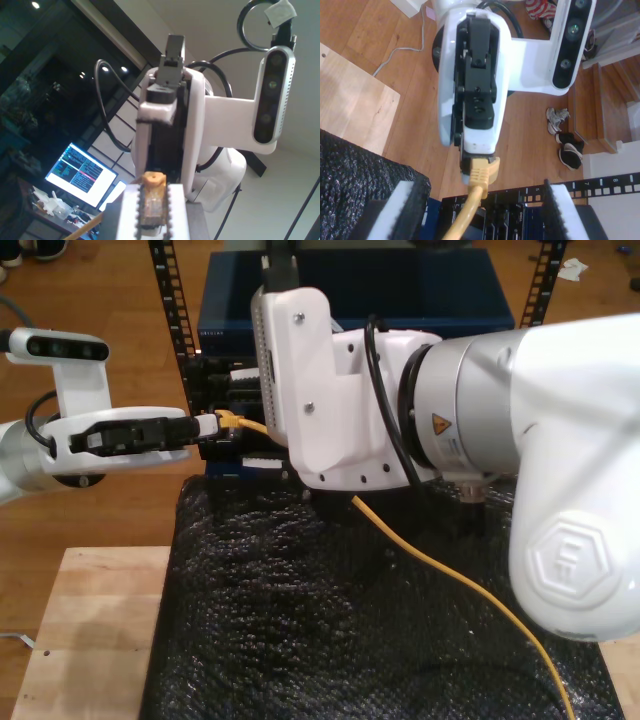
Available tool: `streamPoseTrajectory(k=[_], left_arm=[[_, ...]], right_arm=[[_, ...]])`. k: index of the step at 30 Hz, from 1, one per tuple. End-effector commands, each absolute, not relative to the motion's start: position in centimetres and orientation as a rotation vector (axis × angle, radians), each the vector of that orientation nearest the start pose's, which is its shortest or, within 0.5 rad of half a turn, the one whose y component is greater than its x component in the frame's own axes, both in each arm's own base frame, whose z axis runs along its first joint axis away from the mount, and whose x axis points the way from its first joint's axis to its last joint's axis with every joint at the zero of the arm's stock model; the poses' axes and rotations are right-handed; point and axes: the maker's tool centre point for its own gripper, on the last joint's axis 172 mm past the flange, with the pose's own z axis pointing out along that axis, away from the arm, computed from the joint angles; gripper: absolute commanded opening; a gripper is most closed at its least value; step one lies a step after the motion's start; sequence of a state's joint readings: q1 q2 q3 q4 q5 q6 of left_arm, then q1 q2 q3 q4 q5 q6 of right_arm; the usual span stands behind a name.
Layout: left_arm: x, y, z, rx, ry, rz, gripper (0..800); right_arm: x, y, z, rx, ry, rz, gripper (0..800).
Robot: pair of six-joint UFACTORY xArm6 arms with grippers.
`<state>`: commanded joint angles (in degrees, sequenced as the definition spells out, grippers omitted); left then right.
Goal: Grab the cable and plug it in
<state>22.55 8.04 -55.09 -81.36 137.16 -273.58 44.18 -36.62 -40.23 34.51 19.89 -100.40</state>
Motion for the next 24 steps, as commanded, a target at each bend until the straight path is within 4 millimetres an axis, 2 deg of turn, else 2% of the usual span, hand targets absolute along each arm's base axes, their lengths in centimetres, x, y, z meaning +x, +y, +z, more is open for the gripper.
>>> streamPoseTrajectory(k=[16, 24], left_arm=[[33.56, -11.58, 43.35, 0.958, -0.611, 0.408, 8], [33.58, -11.58, 43.31, 0.958, -0.608, 0.405, 8]], right_arm=[[34.41, 35.21, 44.38, 1.377, 2.296, 1.573, 378], [34.45, 35.21, 44.24, 1.381, 2.296, 1.571, 361]])
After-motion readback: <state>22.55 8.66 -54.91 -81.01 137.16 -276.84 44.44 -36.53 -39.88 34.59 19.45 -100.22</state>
